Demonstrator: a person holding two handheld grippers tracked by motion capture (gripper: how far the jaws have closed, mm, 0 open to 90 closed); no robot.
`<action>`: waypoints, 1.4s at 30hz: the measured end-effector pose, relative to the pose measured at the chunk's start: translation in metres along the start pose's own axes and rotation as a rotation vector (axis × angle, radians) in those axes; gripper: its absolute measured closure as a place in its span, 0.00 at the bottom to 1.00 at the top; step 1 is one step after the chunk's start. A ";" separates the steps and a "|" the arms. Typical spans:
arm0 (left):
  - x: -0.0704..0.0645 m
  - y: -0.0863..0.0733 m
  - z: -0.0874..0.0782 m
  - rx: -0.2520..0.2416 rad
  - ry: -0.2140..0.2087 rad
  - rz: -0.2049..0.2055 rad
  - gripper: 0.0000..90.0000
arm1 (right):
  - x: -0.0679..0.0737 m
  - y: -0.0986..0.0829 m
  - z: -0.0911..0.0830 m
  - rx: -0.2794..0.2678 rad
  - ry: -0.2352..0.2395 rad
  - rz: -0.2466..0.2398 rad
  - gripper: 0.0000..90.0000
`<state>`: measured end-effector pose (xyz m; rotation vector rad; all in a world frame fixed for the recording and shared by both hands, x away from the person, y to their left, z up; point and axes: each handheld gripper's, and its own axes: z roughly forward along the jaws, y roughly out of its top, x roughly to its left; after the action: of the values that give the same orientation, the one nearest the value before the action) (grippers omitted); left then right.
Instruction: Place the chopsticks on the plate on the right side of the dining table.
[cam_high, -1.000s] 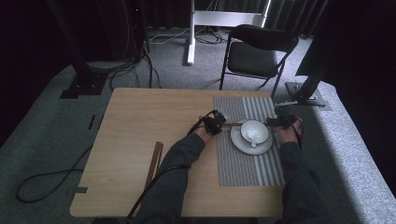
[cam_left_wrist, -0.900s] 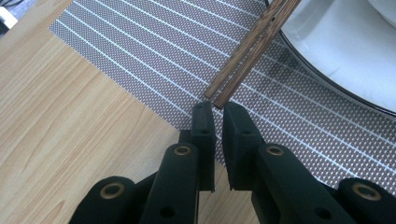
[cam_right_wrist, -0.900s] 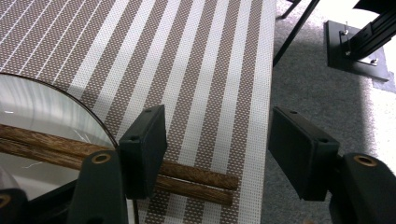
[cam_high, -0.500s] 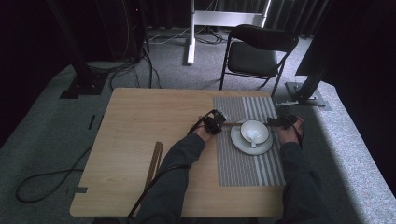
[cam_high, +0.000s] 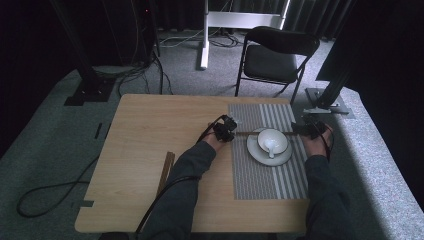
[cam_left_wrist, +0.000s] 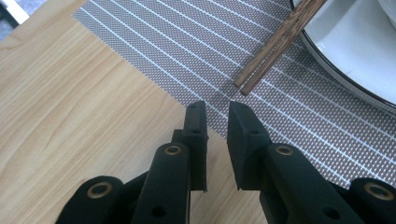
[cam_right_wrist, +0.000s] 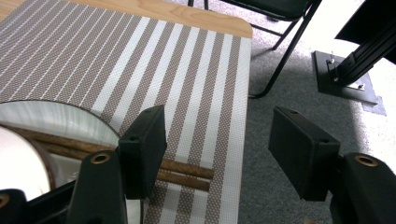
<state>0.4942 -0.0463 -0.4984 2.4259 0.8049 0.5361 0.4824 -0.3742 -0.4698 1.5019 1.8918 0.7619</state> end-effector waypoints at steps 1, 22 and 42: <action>0.000 0.000 0.000 -0.002 0.002 0.000 0.86 | 0.000 -0.001 -0.002 -0.004 0.000 -0.003 0.40; 0.013 -0.011 -0.026 -0.056 0.009 -0.033 0.83 | 0.016 -0.047 -0.058 -0.106 0.008 -0.020 0.39; 0.029 -0.020 -0.067 -0.125 0.042 -0.072 0.69 | 0.040 -0.098 -0.107 -0.146 0.050 -0.044 0.39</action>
<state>0.4732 0.0094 -0.4518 2.2698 0.8468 0.5938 0.3326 -0.3616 -0.4774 1.3592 1.8568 0.9042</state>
